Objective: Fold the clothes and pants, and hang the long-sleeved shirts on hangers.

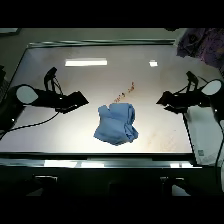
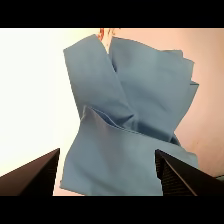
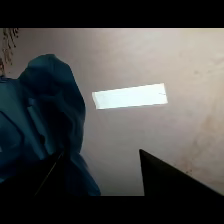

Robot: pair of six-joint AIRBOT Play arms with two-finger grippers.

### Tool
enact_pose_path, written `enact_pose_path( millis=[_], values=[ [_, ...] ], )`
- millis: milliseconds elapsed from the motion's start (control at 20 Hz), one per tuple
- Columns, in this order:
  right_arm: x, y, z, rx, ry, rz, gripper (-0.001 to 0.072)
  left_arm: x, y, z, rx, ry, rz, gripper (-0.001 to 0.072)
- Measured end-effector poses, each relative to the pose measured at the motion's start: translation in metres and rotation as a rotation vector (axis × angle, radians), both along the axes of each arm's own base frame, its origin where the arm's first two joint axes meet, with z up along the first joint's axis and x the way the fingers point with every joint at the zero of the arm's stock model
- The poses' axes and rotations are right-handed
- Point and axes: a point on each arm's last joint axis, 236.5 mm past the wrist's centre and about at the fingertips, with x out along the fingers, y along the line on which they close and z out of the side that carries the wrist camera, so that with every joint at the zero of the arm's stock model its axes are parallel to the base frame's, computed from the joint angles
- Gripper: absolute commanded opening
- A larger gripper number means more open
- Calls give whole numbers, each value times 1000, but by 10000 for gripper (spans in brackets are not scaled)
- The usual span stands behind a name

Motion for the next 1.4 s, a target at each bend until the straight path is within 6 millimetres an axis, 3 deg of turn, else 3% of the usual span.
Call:
enact_pose_path(
  millis=[250,500,600,650,750,800,950,1100,1250,1400],
  values=[
    [17,57,-73,114,102,45,525,3,8,0,3,2,13,651],
    [14,86,-108,104,148,86,525,4,10,-2,5,6,17,651],
    [15,94,-112,101,143,92,521,4,10,-3,6,8,18,652],
    [15,99,-114,101,138,97,468,4,10,-3,6,9,17,652],
    [14,110,-117,100,135,111,101,3,10,-4,6,15,19,652],
    [13,114,-118,98,132,117,37,3,12,-5,1,30,32,652],
    [15,118,-117,85,112,133,37,3,28,-11,1,68,78,652],
    [18,119,-108,78,79,140,37,-13,40,-40,-6,132,63,652],
    [20,119,-101,76,58,144,37,-47,23,-83,-115,215,-4,652],
    [19,119,-98,76,57,146,37,-73,-2,-111,-250,249,-31,652]
  ],
)
